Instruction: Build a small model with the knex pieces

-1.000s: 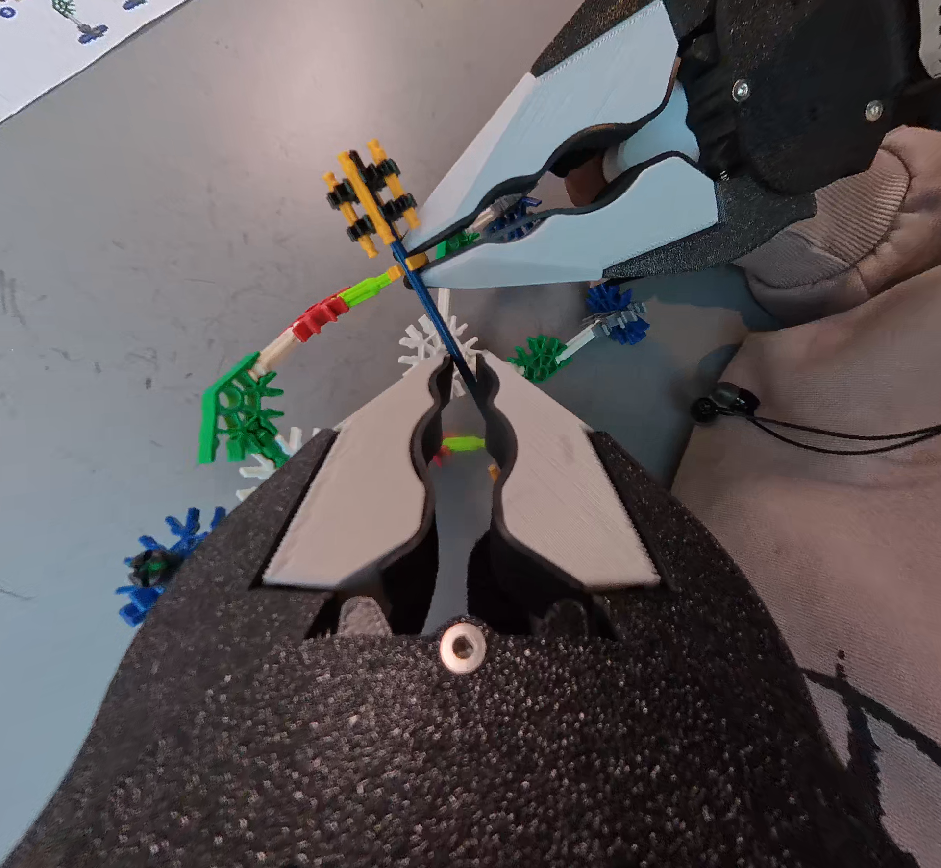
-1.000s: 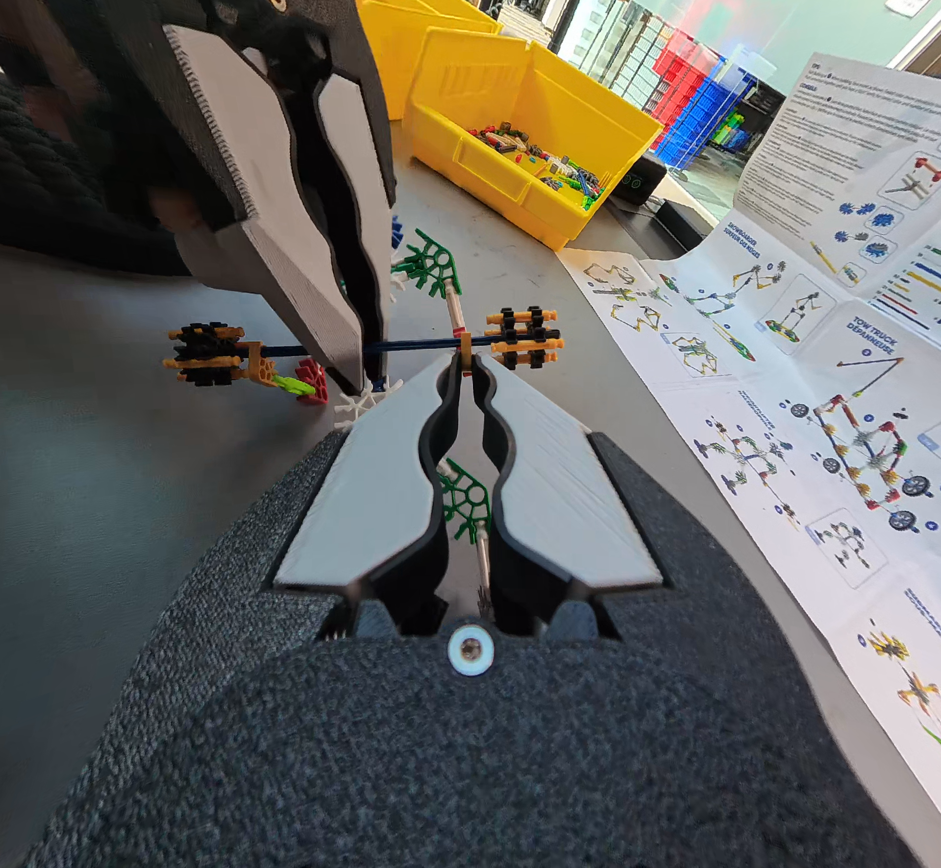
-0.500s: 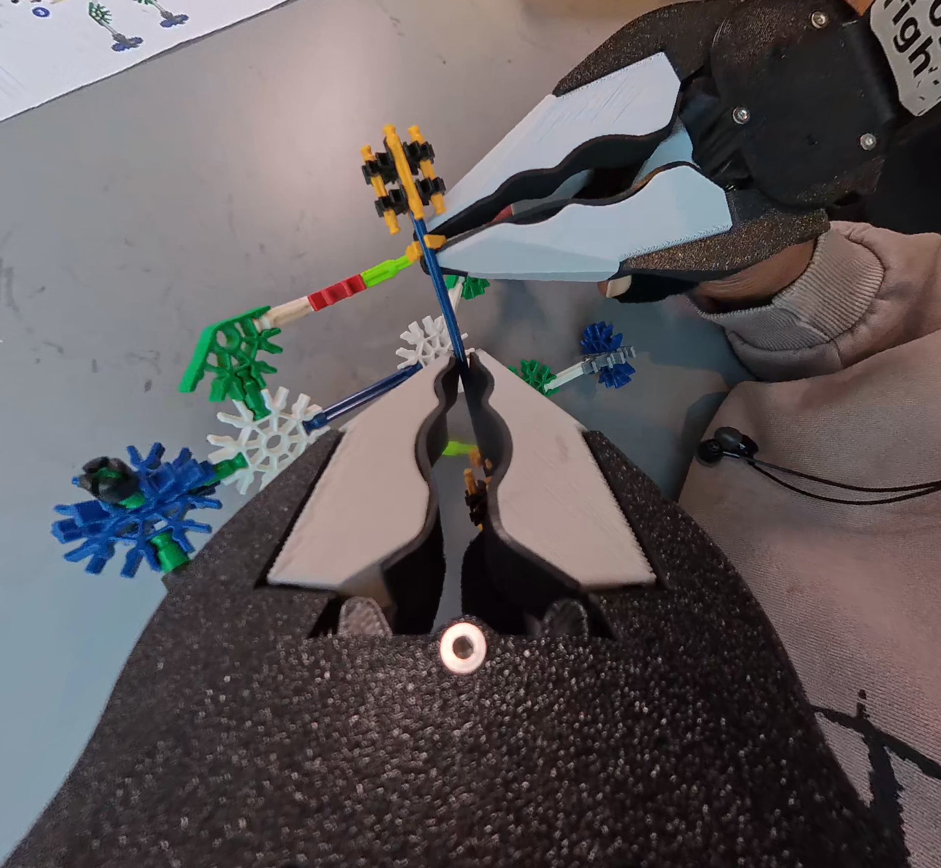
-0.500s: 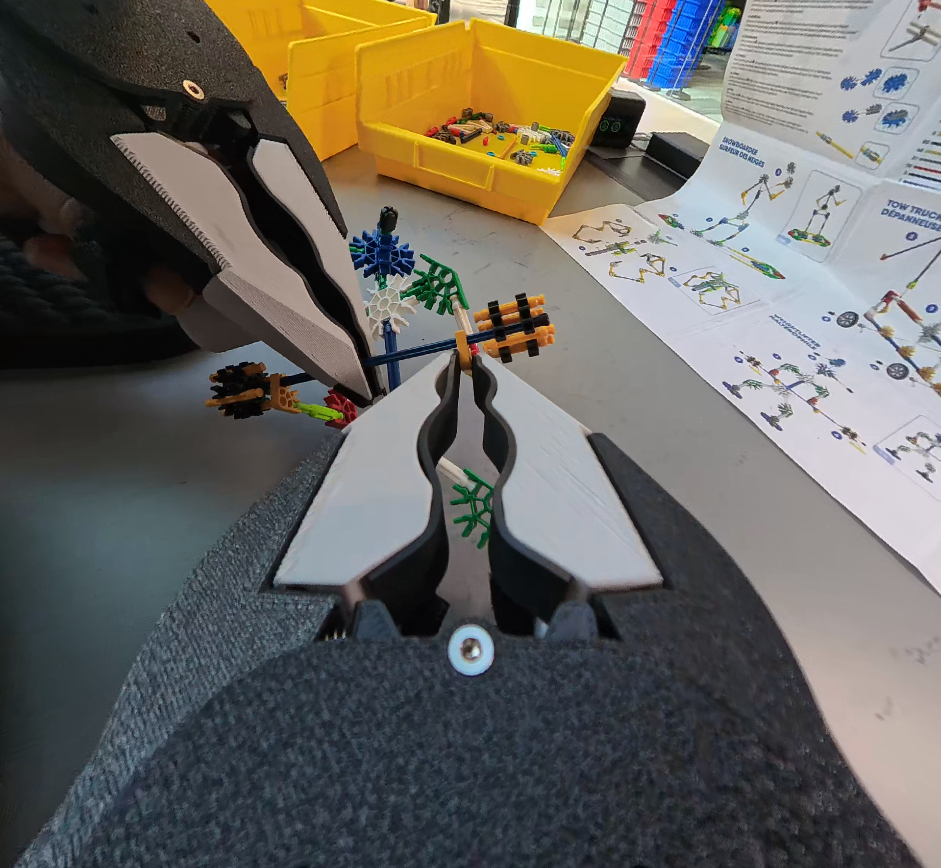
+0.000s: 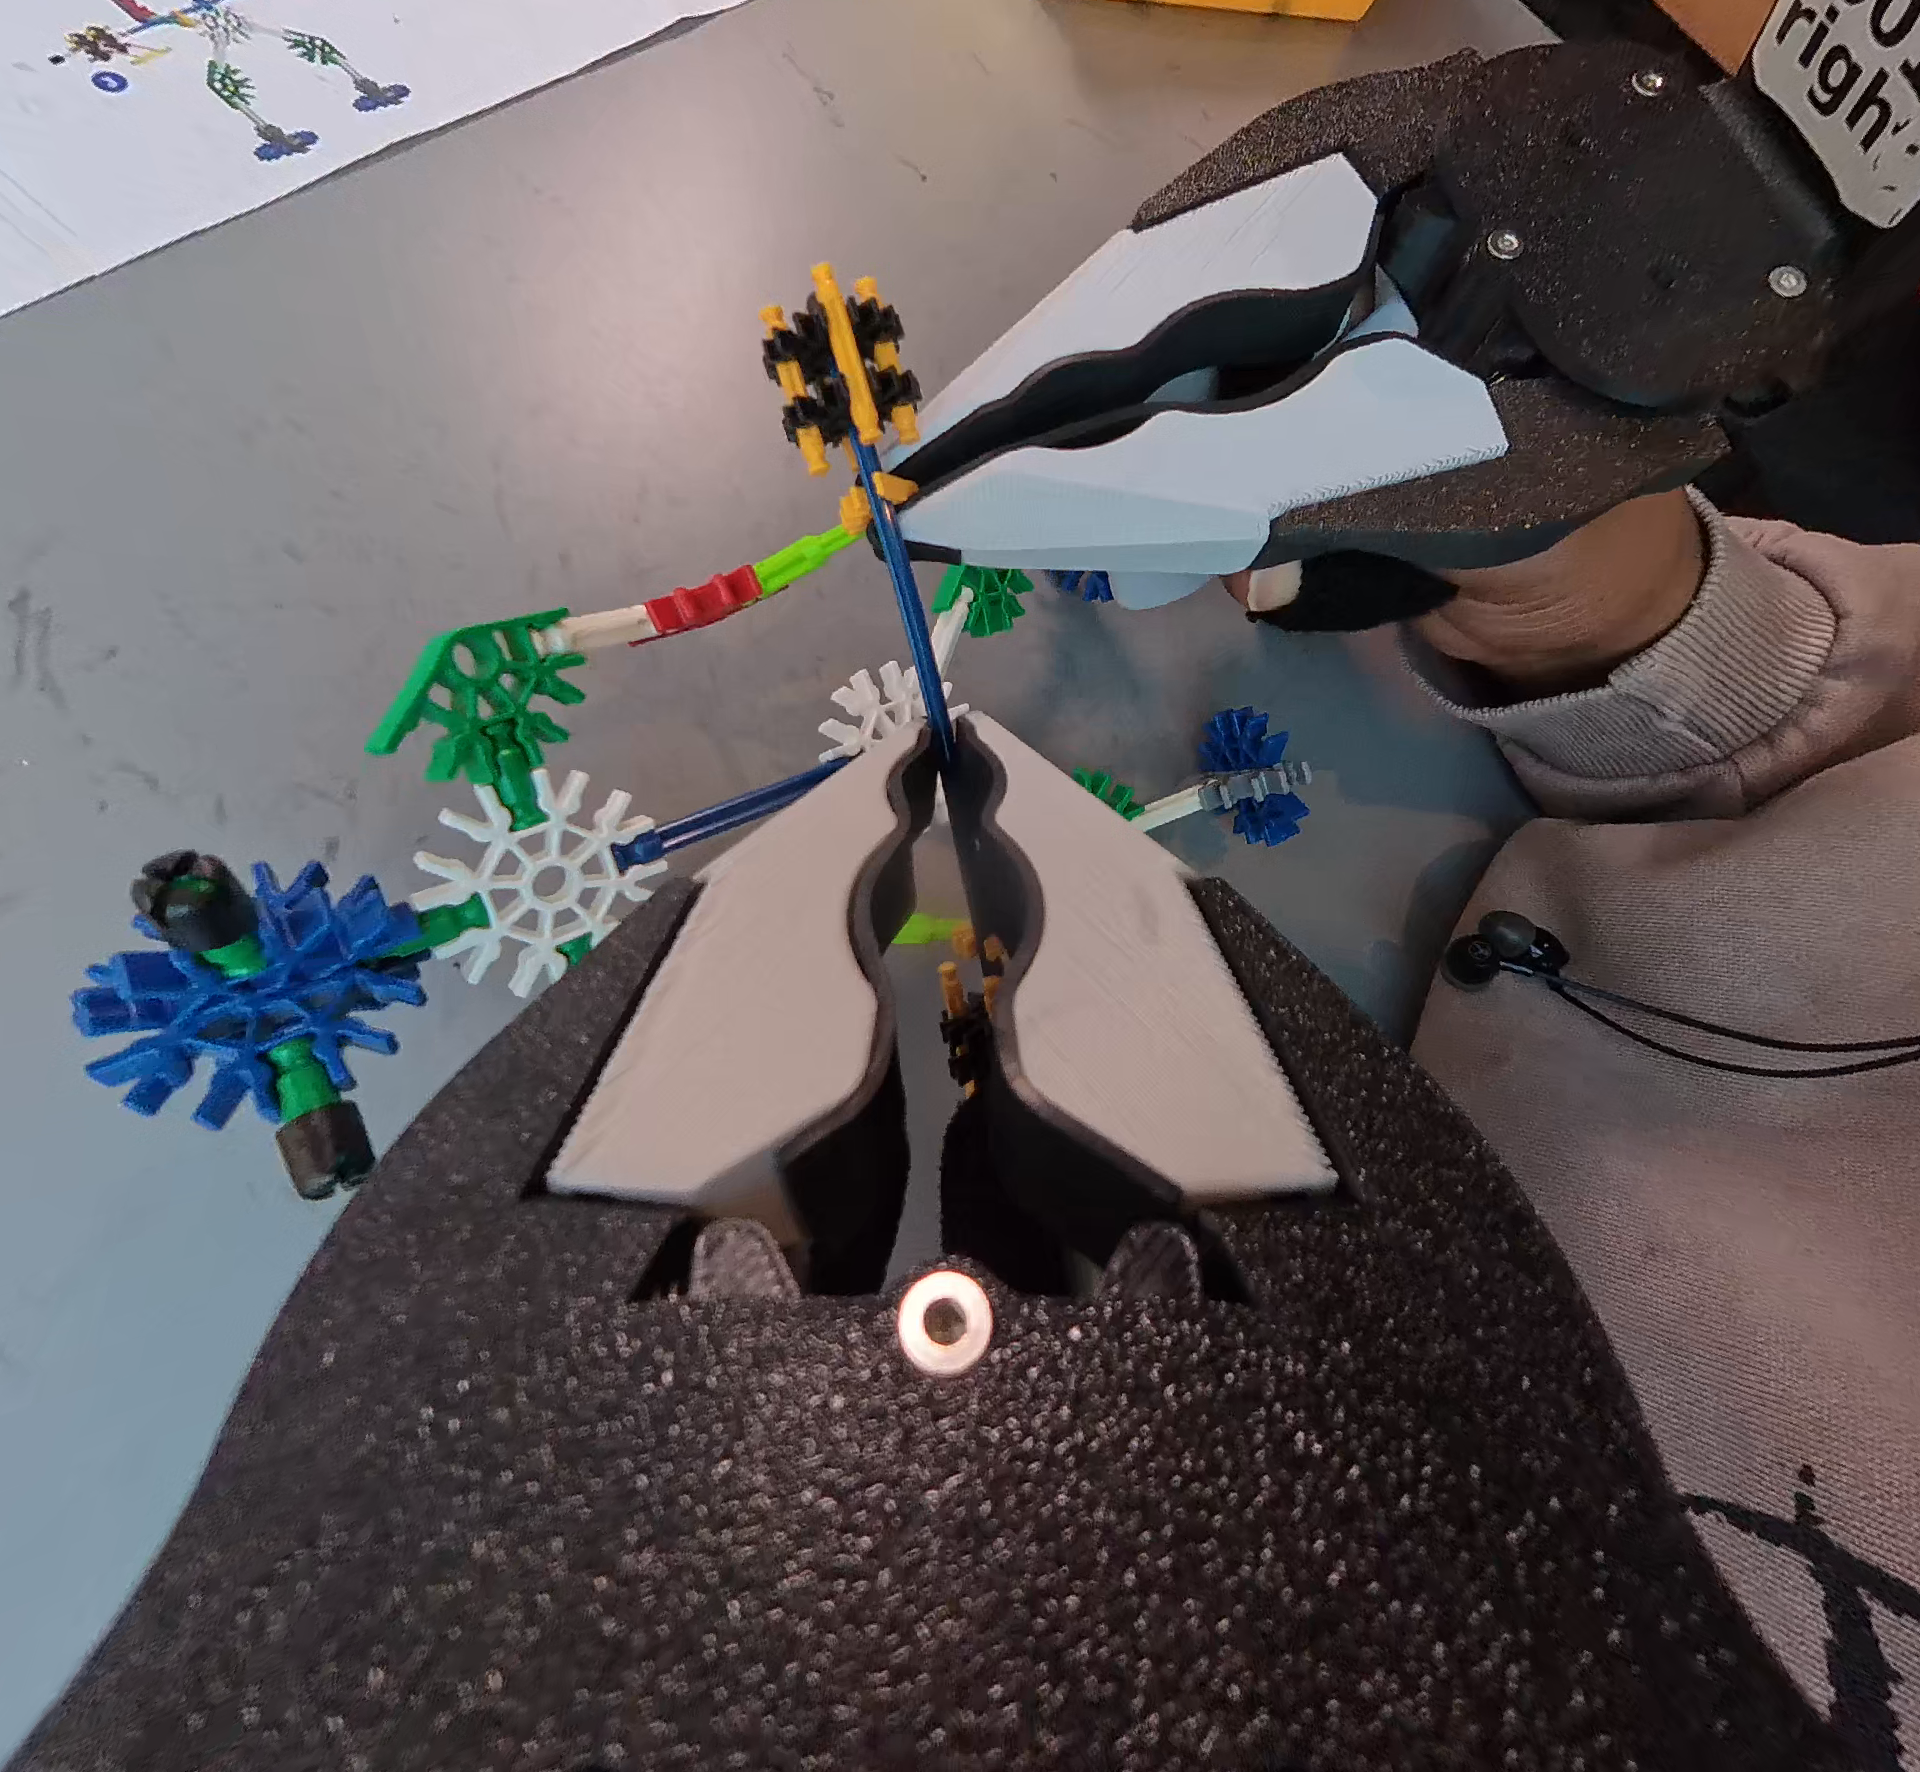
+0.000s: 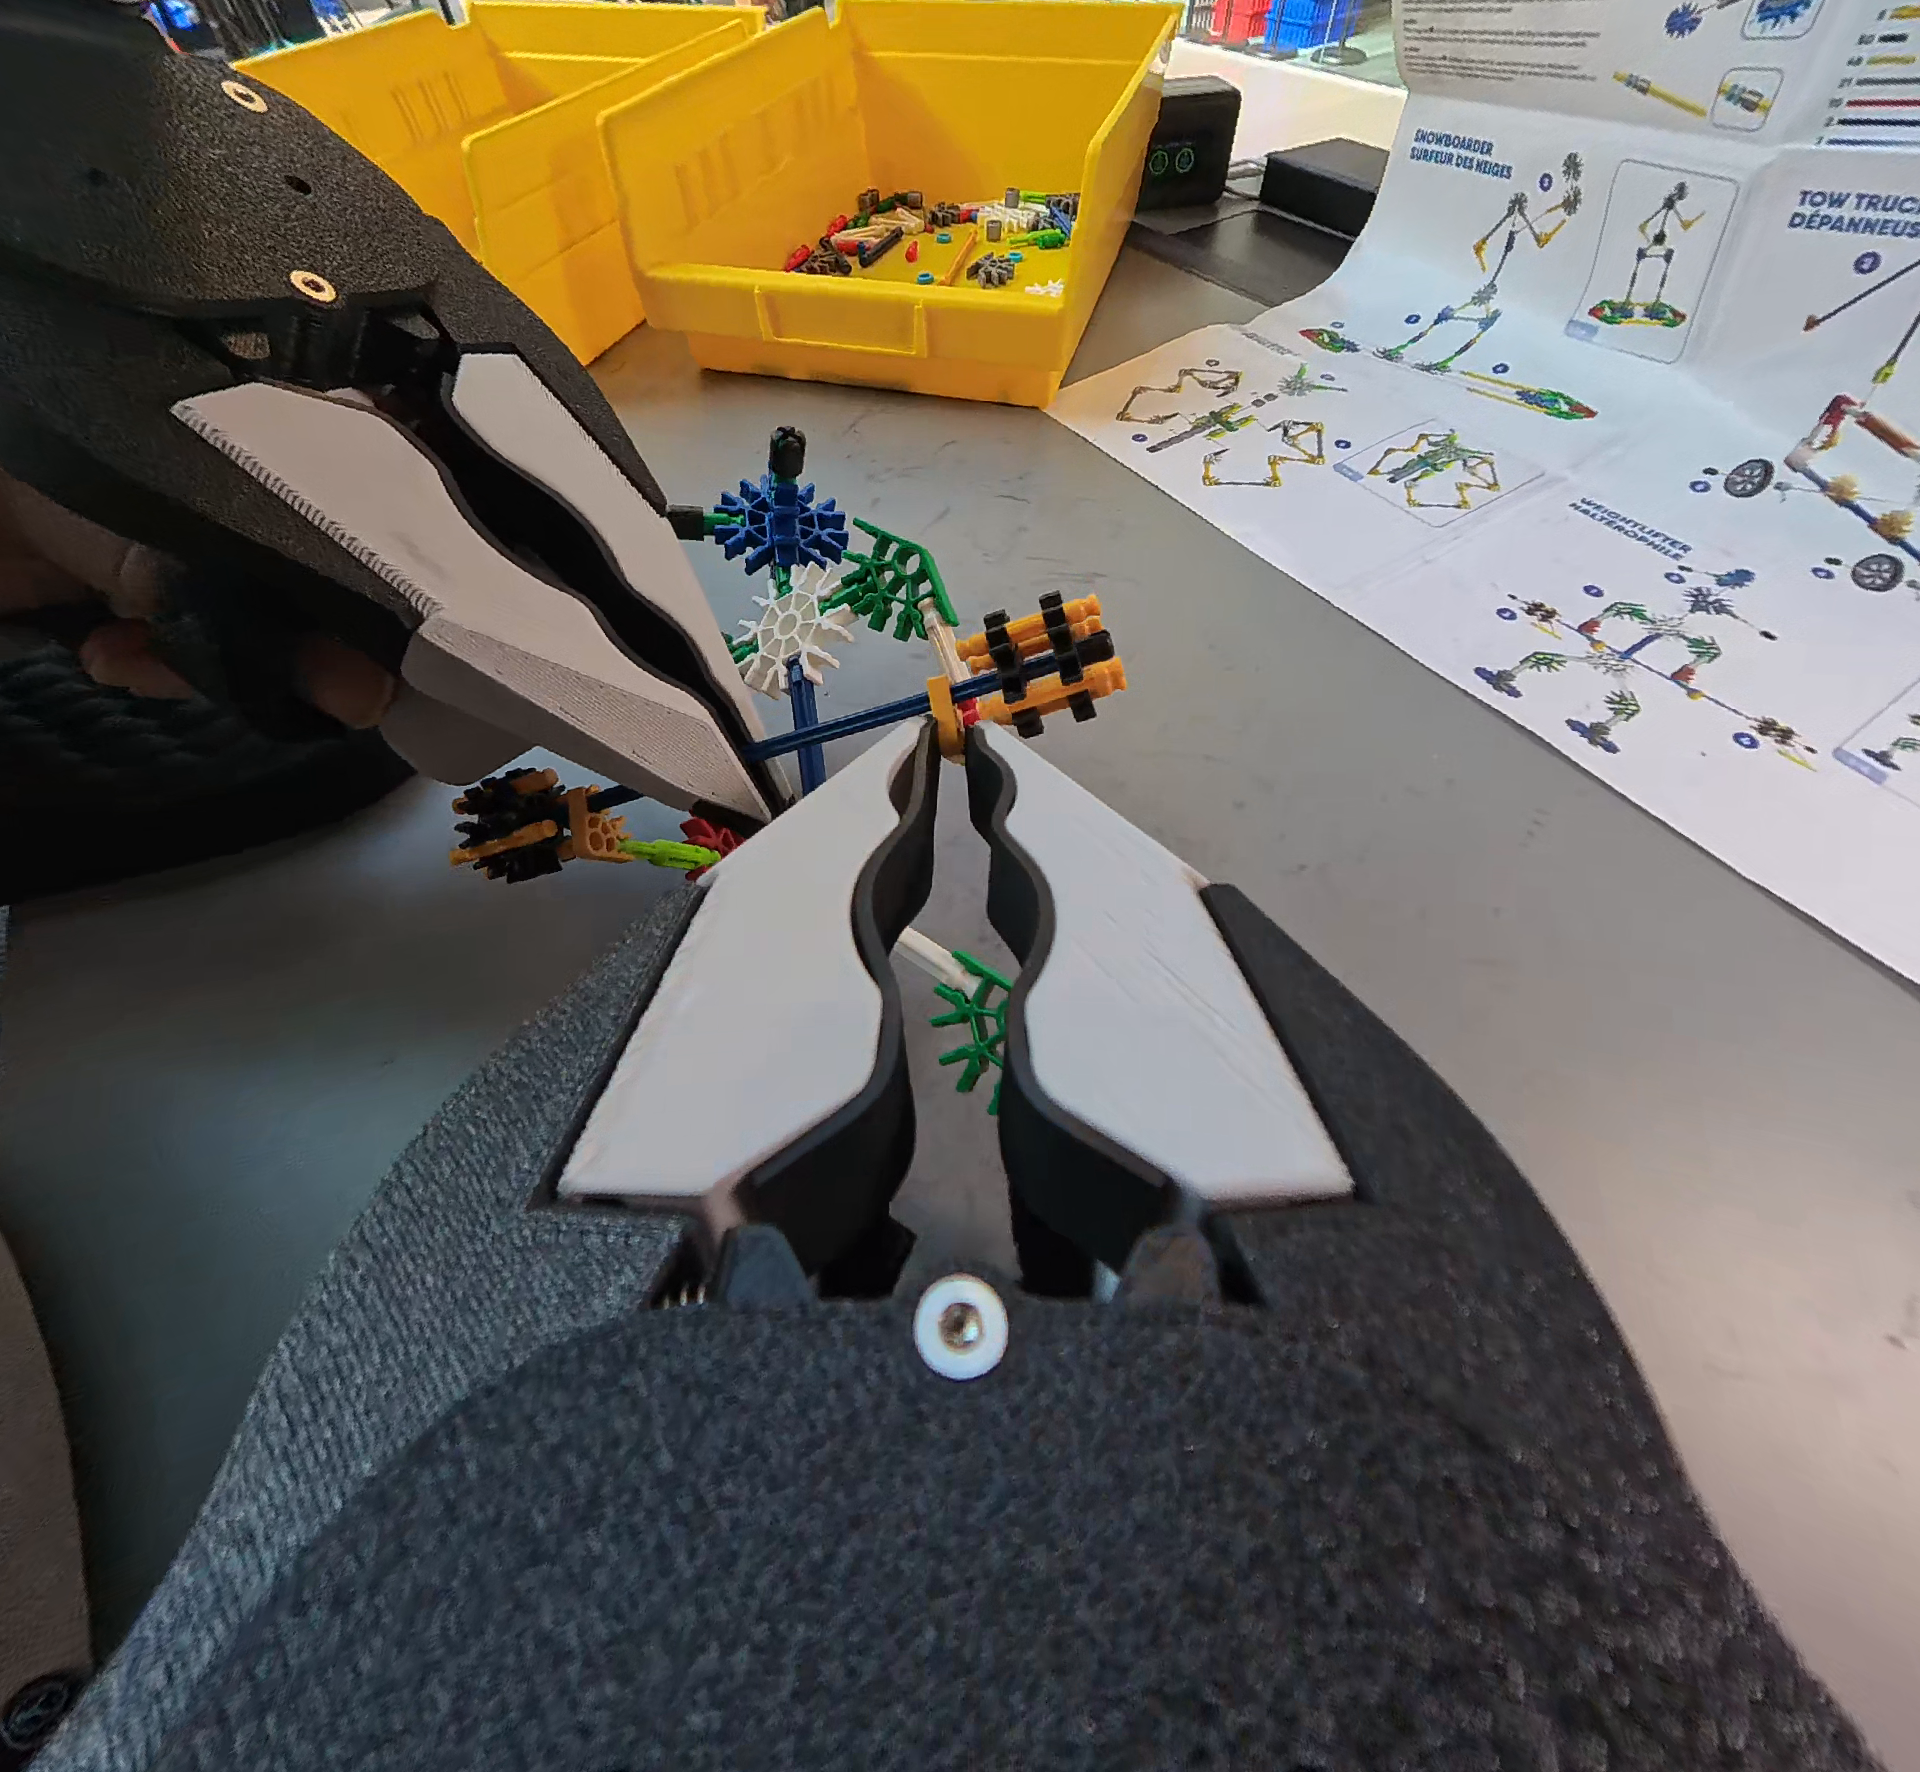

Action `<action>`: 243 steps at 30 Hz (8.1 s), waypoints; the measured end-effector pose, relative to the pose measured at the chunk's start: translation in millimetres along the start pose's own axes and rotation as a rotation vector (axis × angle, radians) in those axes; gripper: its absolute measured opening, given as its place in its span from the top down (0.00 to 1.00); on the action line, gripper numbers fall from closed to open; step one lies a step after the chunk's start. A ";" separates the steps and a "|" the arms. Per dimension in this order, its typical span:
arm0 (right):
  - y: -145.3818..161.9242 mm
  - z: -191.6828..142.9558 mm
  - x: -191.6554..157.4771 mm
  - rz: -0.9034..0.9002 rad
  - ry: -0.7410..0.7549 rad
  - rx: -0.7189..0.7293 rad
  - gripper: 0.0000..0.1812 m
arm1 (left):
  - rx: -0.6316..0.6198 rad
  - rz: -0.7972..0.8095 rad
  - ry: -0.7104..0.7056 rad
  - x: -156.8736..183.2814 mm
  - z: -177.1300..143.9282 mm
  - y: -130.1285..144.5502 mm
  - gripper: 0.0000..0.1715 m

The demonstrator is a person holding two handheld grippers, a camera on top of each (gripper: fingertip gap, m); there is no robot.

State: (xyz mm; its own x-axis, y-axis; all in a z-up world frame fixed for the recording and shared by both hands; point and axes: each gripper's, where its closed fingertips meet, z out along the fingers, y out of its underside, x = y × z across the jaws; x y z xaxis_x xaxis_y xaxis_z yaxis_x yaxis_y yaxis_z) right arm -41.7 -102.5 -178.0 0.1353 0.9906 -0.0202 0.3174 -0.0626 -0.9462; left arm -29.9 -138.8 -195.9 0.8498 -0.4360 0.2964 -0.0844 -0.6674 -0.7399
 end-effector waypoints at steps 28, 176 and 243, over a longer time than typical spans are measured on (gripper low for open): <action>1.8 -12.2 22.8 -0.259 0.213 -0.041 0.84 | -0.015 0.023 0.068 5.5 9.8 -4.1 0.98; 23.1 -28.8 55.6 -0.220 0.216 -0.089 0.99 | -0.124 0.168 0.168 -5.3 62.4 -46.9 1.00; 46.6 -77.0 60.7 0.007 0.130 -0.245 0.81 | -0.130 0.192 0.345 23.2 44.0 -7.2 0.85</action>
State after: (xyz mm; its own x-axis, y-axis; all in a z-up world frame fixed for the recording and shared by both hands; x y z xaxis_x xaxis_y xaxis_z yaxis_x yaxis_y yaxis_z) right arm 53.6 -54.6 -198.4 0.2526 0.9671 0.0300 0.5311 -0.1126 -0.8398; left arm 13.3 -117.6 -210.2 0.5901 -0.7217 0.3619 -0.3081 -0.6157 -0.7253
